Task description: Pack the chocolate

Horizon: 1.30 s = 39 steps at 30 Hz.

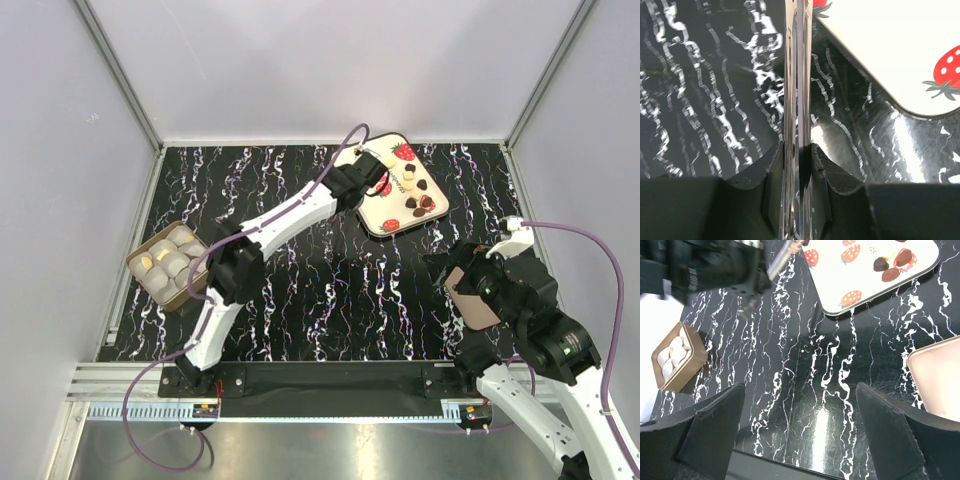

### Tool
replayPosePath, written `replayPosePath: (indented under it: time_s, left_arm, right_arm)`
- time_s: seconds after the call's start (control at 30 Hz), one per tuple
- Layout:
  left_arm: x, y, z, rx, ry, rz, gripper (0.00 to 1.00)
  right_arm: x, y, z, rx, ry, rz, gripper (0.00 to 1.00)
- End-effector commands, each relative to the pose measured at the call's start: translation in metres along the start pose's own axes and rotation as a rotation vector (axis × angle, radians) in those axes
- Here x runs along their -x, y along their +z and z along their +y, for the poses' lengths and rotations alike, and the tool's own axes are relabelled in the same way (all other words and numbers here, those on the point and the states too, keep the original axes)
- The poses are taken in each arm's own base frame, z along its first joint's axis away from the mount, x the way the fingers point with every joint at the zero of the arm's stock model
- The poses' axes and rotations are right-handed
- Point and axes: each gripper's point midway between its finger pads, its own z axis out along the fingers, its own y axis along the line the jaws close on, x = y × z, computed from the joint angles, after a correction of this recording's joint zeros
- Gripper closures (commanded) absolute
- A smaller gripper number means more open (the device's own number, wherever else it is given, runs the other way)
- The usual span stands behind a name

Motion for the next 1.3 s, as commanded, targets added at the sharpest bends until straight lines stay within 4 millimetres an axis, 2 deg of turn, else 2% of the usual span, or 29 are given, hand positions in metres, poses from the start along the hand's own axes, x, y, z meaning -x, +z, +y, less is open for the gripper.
replayPosePath:
  time_s: [0.0,0.07,0.1,0.13,0.2,0.3,0.33,0.4,0.43,0.5,0.53,0.57,0.63,0.67,0.73,0.83,0.93,1.1,1.27]
  left_arm:
    - [0.032,-0.054,0.05,0.056,-0.129,-0.107,0.75]
    - [0.02,-0.059,0.064,0.085,-0.139,-0.079,0.75]
    - [0.021,-0.073,0.075,0.09,-0.174,-0.094,0.75]
    - [0.007,-0.074,0.082,0.113,-0.168,-0.061,0.75]
    - [-0.004,-0.085,0.097,0.141,-0.2,-0.046,0.75]
    - [-0.035,-0.106,0.125,0.203,-0.25,0.006,0.75]
    - [-0.054,-0.118,0.137,0.223,-0.255,0.033,0.75]
    - [-0.075,-0.125,0.15,0.251,-0.306,0.065,0.74]
    - [-0.096,-0.136,0.159,0.262,-0.313,0.091,0.74]
    - [-0.118,-0.146,0.171,0.288,-0.371,0.116,0.74]
    - [-0.139,-0.148,0.175,0.311,-0.363,0.161,0.74]
    - [-0.146,-0.161,0.187,0.321,-0.405,0.145,0.73]
    - [-0.17,-0.167,0.198,0.357,-0.429,0.186,0.73]
    - [-0.177,-0.175,0.21,0.372,-0.474,0.178,0.73]
    - [-0.193,-0.18,0.219,0.391,-0.494,0.206,0.73]
    - [-0.21,-0.19,0.245,0.462,-0.571,0.219,0.71]
    - [-0.224,-0.19,0.259,0.491,-0.595,0.256,0.7]
    - [-0.24,-0.184,0.271,0.536,-0.594,0.321,0.7]
    - [-0.248,-0.183,0.267,0.523,-0.58,0.364,0.7]
  right_arm:
    - [0.003,0.001,0.008,0.041,0.015,-0.014,0.0]
    - [0.003,0.0,0.011,0.056,0.019,-0.013,0.0]
    - [0.002,0.0,0.012,0.06,0.021,-0.011,0.0]
    - [0.002,0.0,0.013,0.066,0.023,-0.014,0.0]
    - [0.0,-0.001,0.015,0.083,0.024,-0.006,0.0]
    - [-0.005,-0.001,0.017,0.106,0.025,0.006,0.01]
    - [-0.006,-0.002,0.018,0.111,0.024,0.007,0.0]
    - [-0.01,-0.002,0.02,0.126,0.026,0.02,0.0]
    - [-0.01,-0.003,0.02,0.133,0.025,0.018,0.0]
    - [-0.013,-0.005,0.022,0.153,0.028,0.027,0.0]
    - [-0.015,-0.005,0.023,0.161,0.029,0.032,0.0]
    - [-0.017,-0.006,0.023,0.166,0.032,0.035,0.01]
    - [-0.019,-0.007,0.024,0.174,0.034,0.037,0.0]
    - [-0.019,-0.007,0.023,0.176,0.035,0.037,0.0]
    - [-0.02,-0.008,0.023,0.179,0.037,0.033,0.0]
    - [-0.023,-0.009,0.027,0.205,0.036,0.045,0.0]
    - [-0.02,-0.01,0.028,0.211,0.029,0.039,0.0]
    - [-0.018,-0.011,0.029,0.214,0.024,0.027,0.0]
    - [-0.022,-0.008,0.027,0.21,0.02,0.037,0.0]
